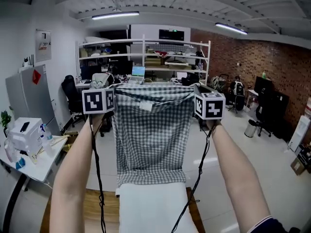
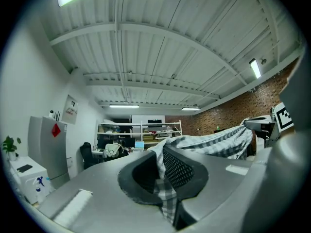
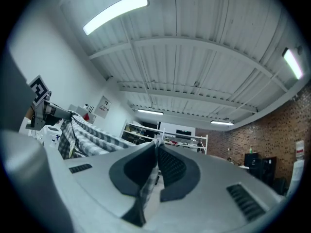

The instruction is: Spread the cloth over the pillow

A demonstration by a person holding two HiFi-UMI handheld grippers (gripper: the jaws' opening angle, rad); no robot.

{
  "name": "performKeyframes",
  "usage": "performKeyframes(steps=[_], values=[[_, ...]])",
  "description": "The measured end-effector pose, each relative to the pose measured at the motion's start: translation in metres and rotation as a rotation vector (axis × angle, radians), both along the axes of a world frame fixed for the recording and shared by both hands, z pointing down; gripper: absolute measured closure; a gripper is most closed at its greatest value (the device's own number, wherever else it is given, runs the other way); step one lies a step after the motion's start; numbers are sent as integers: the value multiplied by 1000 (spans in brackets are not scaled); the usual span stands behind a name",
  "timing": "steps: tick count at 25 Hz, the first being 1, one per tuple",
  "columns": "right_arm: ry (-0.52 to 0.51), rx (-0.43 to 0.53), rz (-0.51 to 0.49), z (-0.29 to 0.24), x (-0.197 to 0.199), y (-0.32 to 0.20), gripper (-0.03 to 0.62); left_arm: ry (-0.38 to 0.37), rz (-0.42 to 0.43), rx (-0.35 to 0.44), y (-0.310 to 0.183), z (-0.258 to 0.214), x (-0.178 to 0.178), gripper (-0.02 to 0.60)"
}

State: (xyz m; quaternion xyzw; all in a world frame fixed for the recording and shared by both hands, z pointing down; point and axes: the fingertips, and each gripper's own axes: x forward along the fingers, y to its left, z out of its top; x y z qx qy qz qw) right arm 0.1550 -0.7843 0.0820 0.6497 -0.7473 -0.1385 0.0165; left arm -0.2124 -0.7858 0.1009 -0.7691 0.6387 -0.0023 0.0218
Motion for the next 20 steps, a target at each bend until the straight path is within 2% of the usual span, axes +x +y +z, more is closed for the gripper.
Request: performKeyframes(steps=[20], values=[[-29, -227, -34, 191, 1, 10, 563, 87, 39, -257, 20, 207, 4, 565]])
